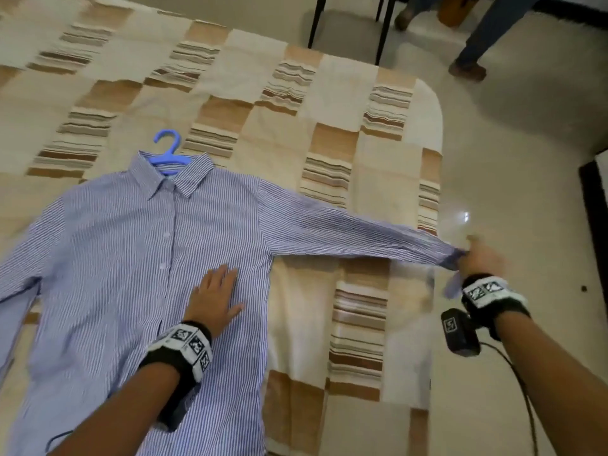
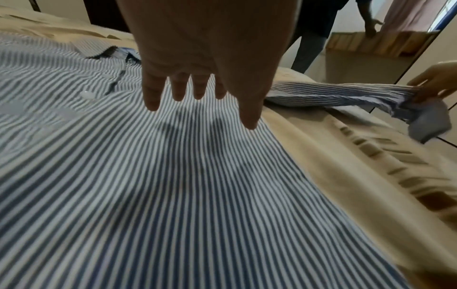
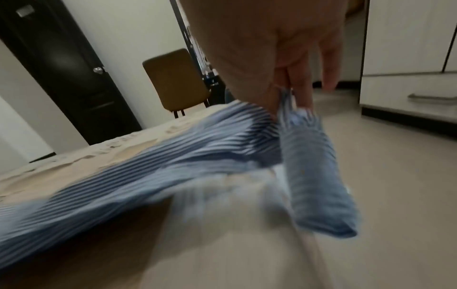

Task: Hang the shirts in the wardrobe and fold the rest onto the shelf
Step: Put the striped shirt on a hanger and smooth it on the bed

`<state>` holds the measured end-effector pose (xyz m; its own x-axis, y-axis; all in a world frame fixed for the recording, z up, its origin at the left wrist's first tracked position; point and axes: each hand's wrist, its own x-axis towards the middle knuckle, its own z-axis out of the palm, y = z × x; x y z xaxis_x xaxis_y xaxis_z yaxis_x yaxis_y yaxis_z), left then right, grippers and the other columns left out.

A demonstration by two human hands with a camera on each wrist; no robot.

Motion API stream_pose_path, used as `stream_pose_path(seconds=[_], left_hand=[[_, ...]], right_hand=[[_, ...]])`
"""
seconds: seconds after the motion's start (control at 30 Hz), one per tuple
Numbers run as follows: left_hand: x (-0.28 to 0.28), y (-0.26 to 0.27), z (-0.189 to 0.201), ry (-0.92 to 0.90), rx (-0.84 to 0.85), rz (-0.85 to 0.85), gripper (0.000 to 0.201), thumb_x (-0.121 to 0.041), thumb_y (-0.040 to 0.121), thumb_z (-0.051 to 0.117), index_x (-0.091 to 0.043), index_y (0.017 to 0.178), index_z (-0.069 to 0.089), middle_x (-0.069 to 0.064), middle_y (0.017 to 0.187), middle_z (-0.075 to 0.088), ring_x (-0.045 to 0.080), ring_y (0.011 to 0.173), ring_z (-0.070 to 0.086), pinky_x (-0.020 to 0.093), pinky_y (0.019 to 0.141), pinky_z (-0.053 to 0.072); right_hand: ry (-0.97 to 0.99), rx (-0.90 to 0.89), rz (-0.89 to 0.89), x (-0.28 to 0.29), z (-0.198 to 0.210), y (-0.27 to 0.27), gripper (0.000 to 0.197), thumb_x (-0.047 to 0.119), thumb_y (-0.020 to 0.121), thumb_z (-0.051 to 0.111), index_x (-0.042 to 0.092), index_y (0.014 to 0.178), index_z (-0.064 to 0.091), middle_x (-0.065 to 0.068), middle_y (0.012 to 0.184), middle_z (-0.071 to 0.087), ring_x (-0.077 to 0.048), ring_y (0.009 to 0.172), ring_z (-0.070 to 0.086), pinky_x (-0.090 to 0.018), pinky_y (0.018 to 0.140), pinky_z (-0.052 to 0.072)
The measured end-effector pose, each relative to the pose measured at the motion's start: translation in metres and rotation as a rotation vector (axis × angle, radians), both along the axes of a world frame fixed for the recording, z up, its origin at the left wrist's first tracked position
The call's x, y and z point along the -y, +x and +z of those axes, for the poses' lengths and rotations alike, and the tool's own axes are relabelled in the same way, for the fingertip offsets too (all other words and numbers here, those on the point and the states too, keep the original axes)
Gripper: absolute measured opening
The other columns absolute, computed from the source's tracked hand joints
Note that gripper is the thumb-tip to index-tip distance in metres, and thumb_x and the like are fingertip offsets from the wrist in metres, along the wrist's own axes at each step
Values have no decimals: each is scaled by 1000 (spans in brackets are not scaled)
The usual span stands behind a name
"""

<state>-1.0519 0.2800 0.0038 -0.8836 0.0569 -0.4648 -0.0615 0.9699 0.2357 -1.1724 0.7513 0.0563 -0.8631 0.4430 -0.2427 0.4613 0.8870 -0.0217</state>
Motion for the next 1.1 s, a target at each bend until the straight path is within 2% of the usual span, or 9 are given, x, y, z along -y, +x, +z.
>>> stream_pose_path(seconds=[0.13, 0.3, 0.4, 0.5, 0.67, 0.77, 0.87, 1.03, 1.1], left_hand=[[-10, -49, 0, -76, 64, 85, 97, -58, 82, 55, -20, 150, -2, 8, 158, -5, 32, 145, 0, 57, 110, 23], [-32, -62, -26, -101, 289, 304, 136, -62, 60, 75, -23, 145, -24, 10, 151, -32, 41, 139, -21, 74, 100, 19], [-34, -63, -37, -155, 265, 312, 138, -65, 56, 74, -24, 145, -22, 9, 151, -30, 42, 140, -18, 75, 98, 20], [-30, -64, -40, -169, 266, 296, 140, -65, 54, 75, -25, 144, -25, 7, 150, -32, 42, 140, -19, 75, 98, 20], [-34, -67, -36, -216, 297, 289, 143, -68, 52, 74, -24, 143, -27, 10, 149, -32, 43, 140, -16, 74, 97, 23], [-36, -69, -36, -231, 310, 292, 144, -66, 53, 74, -22, 143, -29, 11, 148, -33, 44, 139, -16, 74, 97, 24], [-34, -68, -38, -232, 315, 300, 144, -66, 52, 75, -23, 142, -29, 10, 148, -34, 43, 139, -19, 75, 97, 22], [-32, -70, -44, -230, 310, 278, 146, -60, 52, 80, -20, 143, -26, 11, 148, -32, 47, 137, -18, 74, 100, 19], [-30, -72, -45, -238, 306, 257, 146, -59, 53, 80, -17, 144, -26, 15, 148, -32, 49, 136, -19, 72, 104, 15]], right_hand=[[94, -152, 68, 32, 20, -35, 50, -4, 80, 54, 4, 129, 46, -25, 120, 54, -42, 113, 50, -53, 101, 32], [-134, -389, 626, 162, -22, -30, 44, 6, 72, 58, -3, 115, 59, -24, 111, 62, -41, 99, 61, -53, 89, 44], [-214, 85, 788, 234, -50, -26, 68, 39, 91, 53, 10, 146, 26, -20, 150, 26, -36, 138, 26, -56, 108, 22], [-193, 268, 800, 246, -79, -19, 78, 58, 95, 31, 20, 150, -8, -8, 158, -14, -28, 145, -11, -58, 114, 1], [-156, 186, 278, 145, -94, 30, 84, 78, 82, 16, 33, 143, -21, 10, 147, -33, -21, 140, -26, -62, 106, -15], [-144, 58, -284, 57, -85, 54, 83, 64, 91, 32, 21, 150, -9, -10, 157, -12, -32, 145, -6, -64, 109, 6], [-442, -100, -716, -25, -93, 53, 71, 43, 98, 38, 1, 149, 12, -26, 153, 16, -38, 141, 17, -45, 112, 15], [-1055, -127, -738, -40, -101, 16, 54, 28, 96, 50, 25, 145, 27, 0, 122, 48, -21, 117, 45, -40, 88, 43], [-1147, -132, -629, -34, -92, -6, 26, 19, 94, 53, 25, 120, 50, 0, 104, 60, -18, 107, 50, -33, 77, 46]])
